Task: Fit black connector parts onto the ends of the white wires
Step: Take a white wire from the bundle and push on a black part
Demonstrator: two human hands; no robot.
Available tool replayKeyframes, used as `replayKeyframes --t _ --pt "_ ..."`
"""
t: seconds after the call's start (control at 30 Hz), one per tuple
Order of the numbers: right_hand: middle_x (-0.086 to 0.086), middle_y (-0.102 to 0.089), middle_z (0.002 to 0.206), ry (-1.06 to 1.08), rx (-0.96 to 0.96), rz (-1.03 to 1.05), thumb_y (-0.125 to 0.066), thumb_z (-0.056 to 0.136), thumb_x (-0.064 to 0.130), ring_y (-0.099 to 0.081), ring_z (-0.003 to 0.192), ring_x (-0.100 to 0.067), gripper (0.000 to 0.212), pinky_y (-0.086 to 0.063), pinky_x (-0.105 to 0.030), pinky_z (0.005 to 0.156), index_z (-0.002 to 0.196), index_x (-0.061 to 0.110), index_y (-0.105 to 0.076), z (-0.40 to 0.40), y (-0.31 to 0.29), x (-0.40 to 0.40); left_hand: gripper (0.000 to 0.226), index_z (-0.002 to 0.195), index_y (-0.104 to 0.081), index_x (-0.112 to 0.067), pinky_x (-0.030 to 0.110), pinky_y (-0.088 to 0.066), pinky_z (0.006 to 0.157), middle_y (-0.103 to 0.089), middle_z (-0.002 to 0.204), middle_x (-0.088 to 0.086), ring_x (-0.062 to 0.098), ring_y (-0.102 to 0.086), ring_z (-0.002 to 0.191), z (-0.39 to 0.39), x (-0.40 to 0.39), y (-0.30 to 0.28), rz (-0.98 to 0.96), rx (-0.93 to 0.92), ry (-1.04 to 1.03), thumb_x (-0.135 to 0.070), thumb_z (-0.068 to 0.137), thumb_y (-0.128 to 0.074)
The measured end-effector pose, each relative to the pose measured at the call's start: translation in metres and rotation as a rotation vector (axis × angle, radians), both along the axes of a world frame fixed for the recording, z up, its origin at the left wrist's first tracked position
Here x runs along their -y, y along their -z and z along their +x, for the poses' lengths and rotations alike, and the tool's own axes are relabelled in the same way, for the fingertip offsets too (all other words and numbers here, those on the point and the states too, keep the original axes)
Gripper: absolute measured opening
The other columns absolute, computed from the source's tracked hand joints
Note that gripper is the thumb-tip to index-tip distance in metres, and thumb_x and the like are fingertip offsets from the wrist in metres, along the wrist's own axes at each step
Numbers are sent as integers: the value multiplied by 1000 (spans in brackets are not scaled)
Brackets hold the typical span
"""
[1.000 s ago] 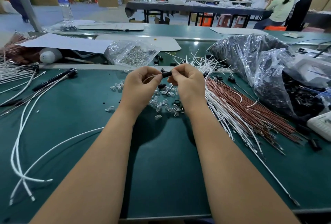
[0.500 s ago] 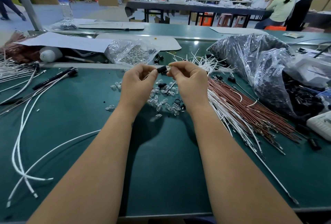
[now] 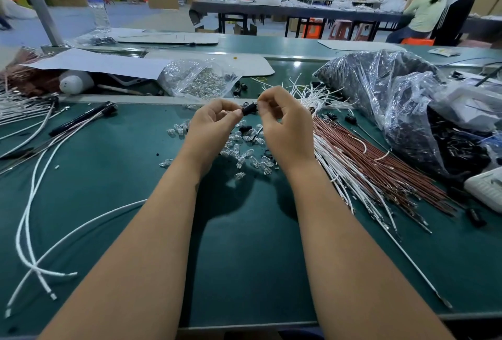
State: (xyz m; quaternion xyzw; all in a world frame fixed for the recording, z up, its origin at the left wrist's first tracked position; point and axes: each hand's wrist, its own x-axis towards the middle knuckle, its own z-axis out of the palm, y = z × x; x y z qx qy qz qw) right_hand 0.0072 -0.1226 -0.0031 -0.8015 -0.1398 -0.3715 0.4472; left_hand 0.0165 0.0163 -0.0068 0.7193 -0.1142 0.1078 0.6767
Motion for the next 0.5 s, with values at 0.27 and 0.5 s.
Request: replayKeyframes --t 0.27,0.5 --pt "12 -57 66 -9 -98 133 -60 90 14 -51 61 -2 12 -44 -20 58 79 18 -60 2 1 -4 7 86 -64 -12 16 -39 57 -54 65 1 8 -47 57 0 1 2 133 182 -83 -6 89 -63" --pt "11 -56 65 -2 -96 37 -62 90 11 -52 63 -6 11 -42 -19 58 80 16 -61 3 1 -1 6 84 -67 -10 12 -37 55 -58 63 -8 -3 -48 51 0 2 3 250 258 -165 -5 85 -66"
